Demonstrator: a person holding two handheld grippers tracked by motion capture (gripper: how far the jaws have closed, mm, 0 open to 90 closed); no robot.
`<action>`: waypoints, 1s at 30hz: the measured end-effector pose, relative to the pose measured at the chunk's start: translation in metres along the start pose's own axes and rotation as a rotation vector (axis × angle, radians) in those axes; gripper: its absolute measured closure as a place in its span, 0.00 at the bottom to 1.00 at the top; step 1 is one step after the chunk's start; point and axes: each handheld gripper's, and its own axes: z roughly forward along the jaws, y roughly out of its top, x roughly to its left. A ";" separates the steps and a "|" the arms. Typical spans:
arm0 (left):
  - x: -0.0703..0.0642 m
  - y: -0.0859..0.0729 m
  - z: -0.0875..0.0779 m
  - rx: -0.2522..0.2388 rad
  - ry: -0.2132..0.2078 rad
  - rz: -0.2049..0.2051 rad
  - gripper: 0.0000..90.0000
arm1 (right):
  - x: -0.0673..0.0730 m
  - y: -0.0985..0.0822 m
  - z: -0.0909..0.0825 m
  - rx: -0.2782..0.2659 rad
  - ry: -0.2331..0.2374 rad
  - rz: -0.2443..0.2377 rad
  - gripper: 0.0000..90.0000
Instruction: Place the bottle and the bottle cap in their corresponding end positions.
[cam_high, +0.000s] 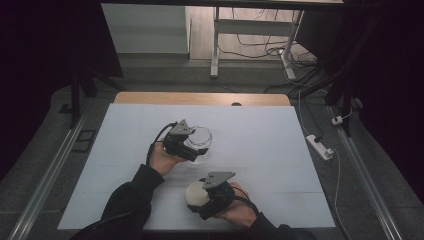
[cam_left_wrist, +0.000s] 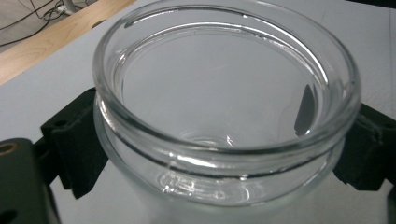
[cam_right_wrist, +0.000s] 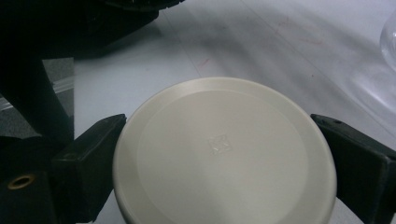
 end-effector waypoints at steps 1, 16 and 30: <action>0.000 -0.001 0.001 0.002 0.002 -0.005 0.08 | 0.000 0.000 0.001 0.006 -0.001 0.002 0.08; 0.001 -0.009 0.013 0.031 0.016 0.002 0.08 | -0.005 -0.007 0.009 0.066 -0.026 -0.023 0.08; 0.007 -0.014 0.012 0.035 -0.012 -0.007 0.08 | -0.004 -0.010 0.016 0.118 -0.036 -0.055 0.08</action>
